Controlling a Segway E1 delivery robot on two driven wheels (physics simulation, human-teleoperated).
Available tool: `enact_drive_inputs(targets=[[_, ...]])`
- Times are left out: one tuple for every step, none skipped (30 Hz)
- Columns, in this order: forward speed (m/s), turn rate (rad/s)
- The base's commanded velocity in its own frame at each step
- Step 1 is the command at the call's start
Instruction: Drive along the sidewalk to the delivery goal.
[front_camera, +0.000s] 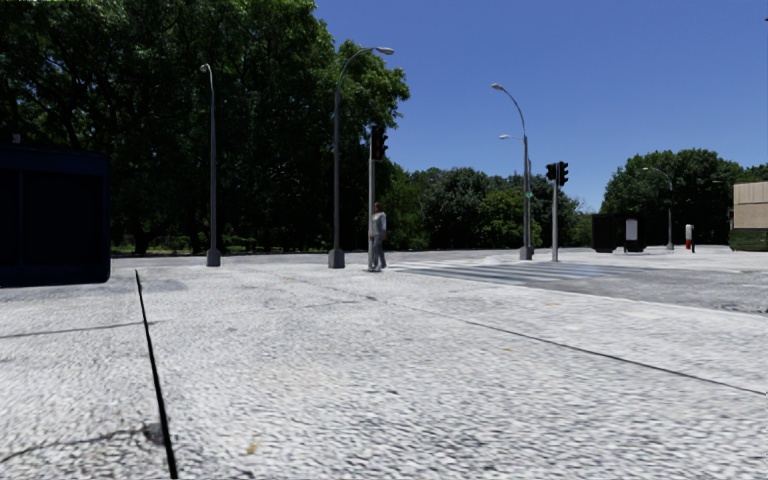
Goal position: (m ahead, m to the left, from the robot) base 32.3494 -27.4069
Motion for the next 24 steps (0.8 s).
enact_drive_inputs(targets=[[2.00,0.00],[2.00,0.00],[2.00,0.00],[2.00,0.00],[2.00,0.00],[2.00,0.00],[2.00,0.00],[2.00,0.00],[2.00,0.00],[2.00,0.00],[2.00,0.00],[2.00,0.00],[2.00,0.00],[2.00,0.00],[2.00,0.00],[2.00,0.00],[2.00,0.00],[2.00,0.00],[2.00,0.00],[2.00,0.00],[2.00,0.00],[2.00,0.00],[2.00,0.00],[2.00,0.00]])
